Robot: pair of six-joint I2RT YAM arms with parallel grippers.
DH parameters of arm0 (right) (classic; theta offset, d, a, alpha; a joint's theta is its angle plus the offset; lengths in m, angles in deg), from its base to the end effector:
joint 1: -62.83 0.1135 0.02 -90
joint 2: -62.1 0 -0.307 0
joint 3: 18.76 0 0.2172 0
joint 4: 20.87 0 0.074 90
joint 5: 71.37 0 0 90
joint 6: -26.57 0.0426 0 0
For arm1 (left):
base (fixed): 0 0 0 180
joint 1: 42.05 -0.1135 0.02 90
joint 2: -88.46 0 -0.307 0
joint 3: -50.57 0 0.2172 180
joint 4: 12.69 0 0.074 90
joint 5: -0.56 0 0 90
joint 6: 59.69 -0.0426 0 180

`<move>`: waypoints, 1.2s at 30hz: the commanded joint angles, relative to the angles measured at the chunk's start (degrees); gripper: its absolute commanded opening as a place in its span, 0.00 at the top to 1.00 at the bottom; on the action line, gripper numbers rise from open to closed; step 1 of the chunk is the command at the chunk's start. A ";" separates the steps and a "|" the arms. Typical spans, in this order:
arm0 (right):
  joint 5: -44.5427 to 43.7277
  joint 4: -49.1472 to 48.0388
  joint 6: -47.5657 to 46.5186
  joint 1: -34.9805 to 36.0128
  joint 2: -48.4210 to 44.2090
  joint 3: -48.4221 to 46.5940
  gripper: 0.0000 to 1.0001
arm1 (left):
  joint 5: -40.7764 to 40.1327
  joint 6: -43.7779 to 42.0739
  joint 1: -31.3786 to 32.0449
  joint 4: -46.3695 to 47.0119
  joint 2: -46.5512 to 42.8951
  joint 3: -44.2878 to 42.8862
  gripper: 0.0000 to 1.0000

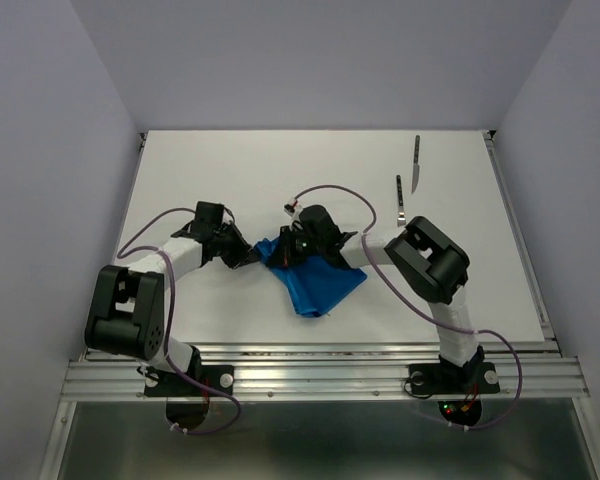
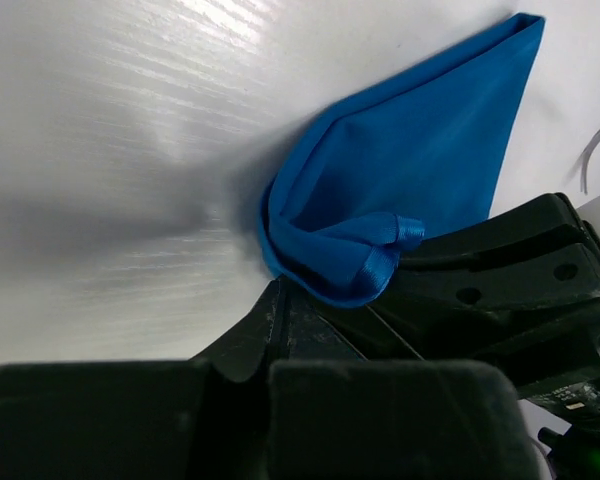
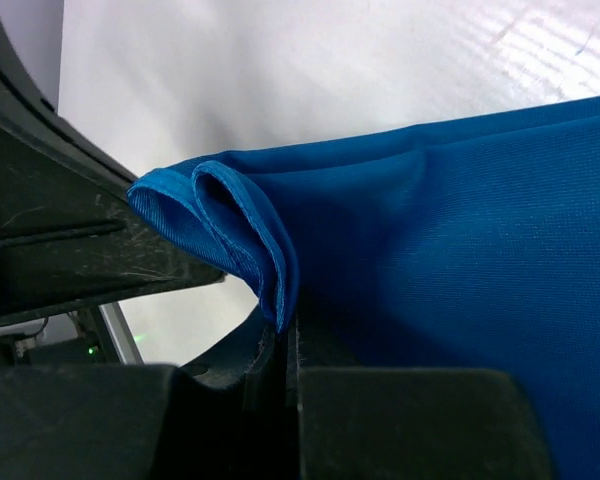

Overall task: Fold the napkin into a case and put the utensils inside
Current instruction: Fold the lower triangle-folded napkin at the center of the board.

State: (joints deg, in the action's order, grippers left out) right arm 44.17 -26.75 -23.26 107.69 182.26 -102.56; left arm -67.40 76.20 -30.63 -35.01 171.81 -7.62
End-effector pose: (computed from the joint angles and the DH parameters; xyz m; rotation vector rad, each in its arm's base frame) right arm 0.3032 0.3277 0.1931 -0.3975 2.3184 1.2911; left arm 0.2495 -0.0667 0.2424 -0.5645 2.4642 -0.9011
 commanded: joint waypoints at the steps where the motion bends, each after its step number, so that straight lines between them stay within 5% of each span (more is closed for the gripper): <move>1: 5.04 -3.23 1.15 -0.13 0.95 -1.84 0.99 | 1.07 -1.77 1.32 1.19 2.25 -2.76 1.00; 23: 9.62 -3.23 2.55 -1.71 2.45 -2.11 0.99 | -0.07 -3.53 3.26 2.86 12.01 -7.95 1.00; 29: 7.25 -2.17 2.55 -1.71 0.96 -1.23 0.71 | -0.68 -3.26 3.26 2.86 14.12 -7.68 1.00; 32: 4.09 0.89 1.68 -1.71 -1.24 -0.35 0.45 | -1.12 -3.00 3.35 2.77 14.65 -7.42 1.00; 36: -3.37 5.11 0.45 -1.71 -4.93 0.53 0.32 | -1.74 -2.82 3.35 2.77 15.09 -7.07 1.00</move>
State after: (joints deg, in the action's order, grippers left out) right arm 48.48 -25.46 -20.95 106.09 181.95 -102.80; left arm -66.81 74.10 -27.55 -31.47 185.66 -14.25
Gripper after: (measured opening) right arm 0.642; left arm 0.022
